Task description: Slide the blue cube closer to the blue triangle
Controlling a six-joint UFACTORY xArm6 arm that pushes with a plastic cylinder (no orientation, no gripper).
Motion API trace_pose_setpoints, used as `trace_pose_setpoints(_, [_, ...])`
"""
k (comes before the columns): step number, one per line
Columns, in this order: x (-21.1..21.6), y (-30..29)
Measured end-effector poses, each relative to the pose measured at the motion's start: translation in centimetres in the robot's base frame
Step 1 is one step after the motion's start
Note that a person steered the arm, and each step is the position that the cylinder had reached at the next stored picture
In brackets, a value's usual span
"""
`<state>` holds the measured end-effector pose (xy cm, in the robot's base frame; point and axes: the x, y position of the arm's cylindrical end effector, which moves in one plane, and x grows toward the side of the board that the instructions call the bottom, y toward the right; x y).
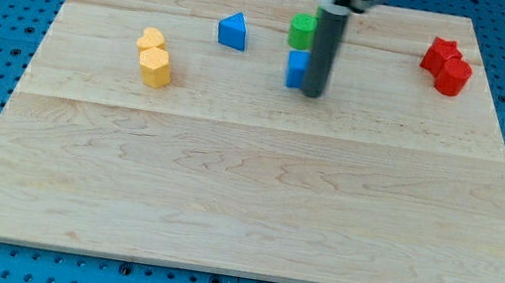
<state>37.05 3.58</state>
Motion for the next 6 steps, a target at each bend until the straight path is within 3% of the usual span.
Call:
trace_pose_setpoints(1, [0.4, -1.4])
trace_pose_setpoints(2, [2.7, 2.7])
trace_pose_setpoints(3, [-1.4, 2.1])
trace_pose_setpoints(5, [-7.3, -7.0])
trace_pose_setpoints(6, [-6.1, -6.4])
